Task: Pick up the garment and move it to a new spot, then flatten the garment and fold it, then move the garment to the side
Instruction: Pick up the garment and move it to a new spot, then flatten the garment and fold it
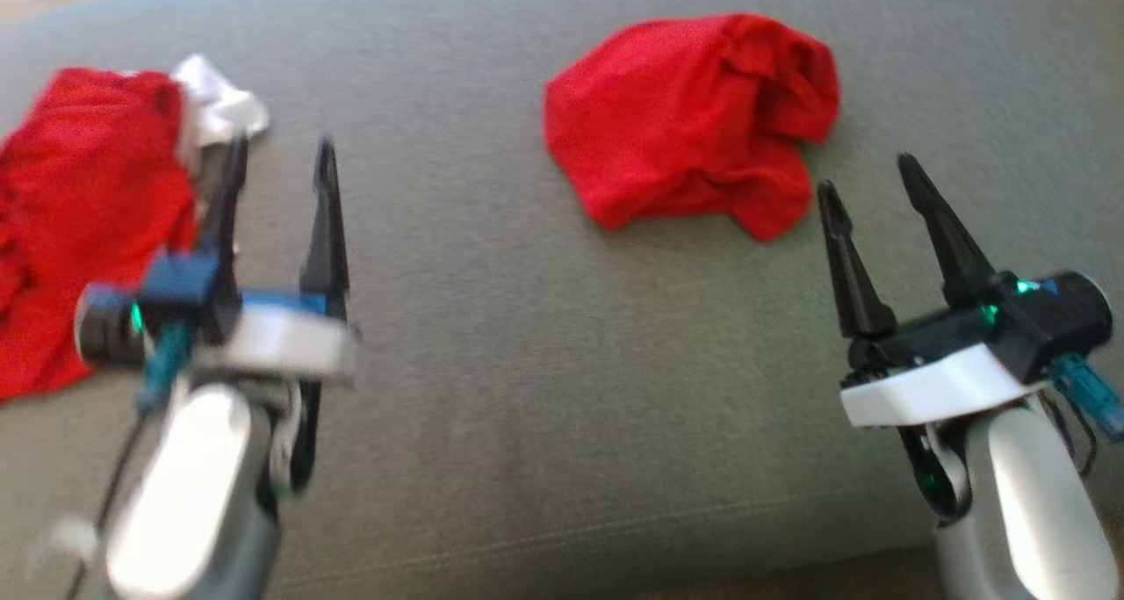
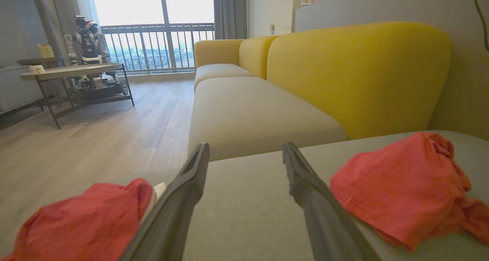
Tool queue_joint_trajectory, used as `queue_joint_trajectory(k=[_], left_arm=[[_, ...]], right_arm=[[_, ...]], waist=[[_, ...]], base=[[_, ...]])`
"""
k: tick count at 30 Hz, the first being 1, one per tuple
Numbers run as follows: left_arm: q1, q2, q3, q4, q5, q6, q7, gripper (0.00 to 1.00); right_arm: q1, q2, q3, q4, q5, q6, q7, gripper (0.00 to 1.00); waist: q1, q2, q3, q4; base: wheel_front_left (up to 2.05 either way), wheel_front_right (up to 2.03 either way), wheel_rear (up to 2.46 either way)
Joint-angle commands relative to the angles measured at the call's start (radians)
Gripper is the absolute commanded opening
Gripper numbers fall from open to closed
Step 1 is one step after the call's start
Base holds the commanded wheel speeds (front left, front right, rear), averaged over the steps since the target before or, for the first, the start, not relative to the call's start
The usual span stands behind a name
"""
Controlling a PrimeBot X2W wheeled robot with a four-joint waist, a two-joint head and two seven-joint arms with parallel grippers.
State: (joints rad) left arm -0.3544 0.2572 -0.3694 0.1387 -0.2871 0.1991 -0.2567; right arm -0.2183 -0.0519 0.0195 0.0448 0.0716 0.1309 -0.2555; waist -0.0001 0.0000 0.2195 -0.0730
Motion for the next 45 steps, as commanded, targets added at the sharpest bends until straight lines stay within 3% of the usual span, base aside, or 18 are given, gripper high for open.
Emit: queue_joint_trajectory(k=[1, 7, 10, 17, 29, 44, 45], left_arm=[[-0.001, 0.015, 0.045, -0.051, 0.012, 0.003, -0.005, 1.0], [0.191, -0.049, 0.117, -0.131, 0.05, 0.013, -0.005, 1.0], [0.24, -0.098, 0.16, -0.153, 0.058, -0.003, -0.005, 1.0], [0.265, -0.154, 0.205, -0.146, 0.119, -0.06, -0.005, 1.0], [0.249, -0.192, 0.234, -0.11, 0.167, -0.124, -0.005, 1.0], [0.185, -0.207, 0.246, -0.092, 0.122, -0.141, -0.005, 1.0], [0.184, -0.207, 0.243, -0.092, 0.119, -0.139, -0.005, 1.0]], right_arm=[[0.0, 0.002, 0.011, -0.024, 0.002, 0.0, -0.006, 1.0], [0.04, 0.002, -0.008, 0.019, -0.013, 0.0, -0.006, 1.0], [0.049, 0.002, -0.025, 0.036, -0.013, 0.0, -0.006, 1.0], [0.052, 0.002, -0.048, 0.057, -0.023, 0.0, -0.006, 1.0], [-0.076, 0.002, -0.115, 0.279, -0.109, 0.0, 0.071, 1.0], [-0.257, 0.002, -0.199, 0.473, -0.277, 0.0, 0.15, 1.0], [-0.265, 0.002, -0.201, 0.488, -0.284, 0.0, 0.159, 0.96]], waist=[[0.0001, 0.0, -0.042, 0.048], [0.0001, 0.0, -0.078, 0.089], [0.0001, 0.0, -0.084, 0.098], [0.0001, 0.0, -0.089, 0.12], [0.0001, 0.0, -0.038, 0.159], [0.0001, 0.0, 0.049, 0.215], [0.0001, 0.0, 0.051, 0.218]], base=[[0.0, 0.0, 0.0], [0.0, 0.0, 0.0], [0.0, 0.0, 0.0], [0.0, 0.0, 0.0], [0.0, 0.0, 0.0], [0.0, 0.0, 0.0], [0.0, 0.0, 0.0]])
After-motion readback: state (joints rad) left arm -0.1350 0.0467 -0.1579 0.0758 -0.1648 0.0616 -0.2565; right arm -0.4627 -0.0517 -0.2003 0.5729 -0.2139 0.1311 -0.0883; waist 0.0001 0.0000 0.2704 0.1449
